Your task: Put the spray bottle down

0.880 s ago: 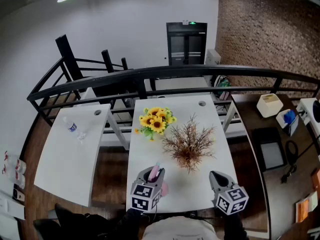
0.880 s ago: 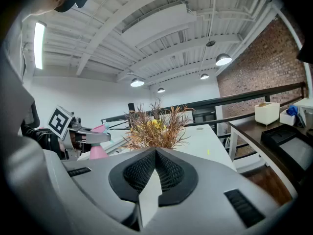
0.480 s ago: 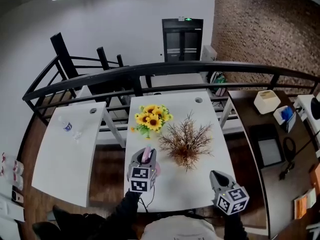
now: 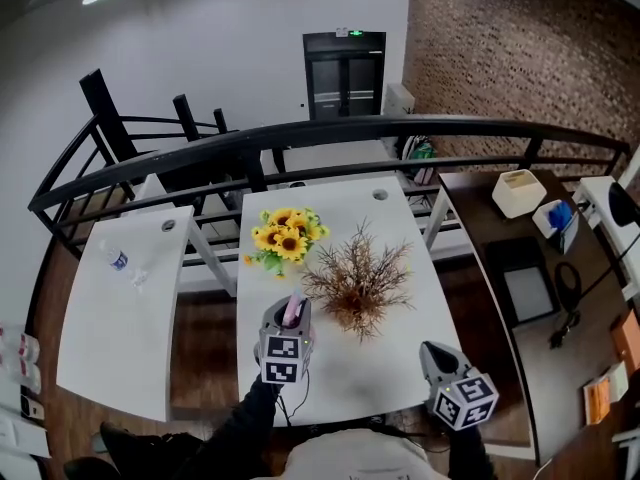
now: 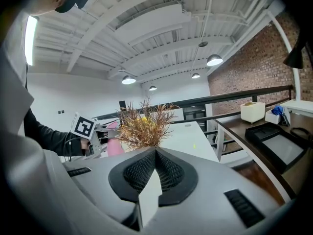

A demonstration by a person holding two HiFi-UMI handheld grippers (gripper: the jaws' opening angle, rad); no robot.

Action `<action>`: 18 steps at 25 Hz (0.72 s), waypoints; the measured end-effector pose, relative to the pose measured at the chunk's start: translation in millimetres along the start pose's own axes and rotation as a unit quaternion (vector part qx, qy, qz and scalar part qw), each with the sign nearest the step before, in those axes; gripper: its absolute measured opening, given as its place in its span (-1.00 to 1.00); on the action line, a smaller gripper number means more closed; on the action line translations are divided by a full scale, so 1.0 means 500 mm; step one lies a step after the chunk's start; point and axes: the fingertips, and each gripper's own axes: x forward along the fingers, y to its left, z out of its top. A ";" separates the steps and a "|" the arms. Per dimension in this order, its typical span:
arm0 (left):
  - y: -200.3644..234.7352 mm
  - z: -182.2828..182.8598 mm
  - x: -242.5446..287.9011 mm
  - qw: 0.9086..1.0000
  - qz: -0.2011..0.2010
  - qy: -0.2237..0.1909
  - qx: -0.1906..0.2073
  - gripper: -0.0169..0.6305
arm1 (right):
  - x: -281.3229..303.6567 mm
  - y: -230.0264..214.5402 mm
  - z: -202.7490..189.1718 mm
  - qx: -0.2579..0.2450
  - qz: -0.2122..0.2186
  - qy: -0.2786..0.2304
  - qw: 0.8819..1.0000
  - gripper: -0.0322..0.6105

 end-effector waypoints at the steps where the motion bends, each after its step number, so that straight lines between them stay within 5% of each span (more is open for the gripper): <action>1: -0.005 -0.003 0.002 1.000 -0.002 -0.001 0.002 -0.68 | -0.001 -0.001 0.001 0.000 0.000 0.000 1.000 -0.96; 18: -0.037 -0.010 -0.010 0.999 -0.016 -0.017 0.030 -0.64 | 0.004 0.012 0.006 0.000 0.012 -0.007 1.000 -0.96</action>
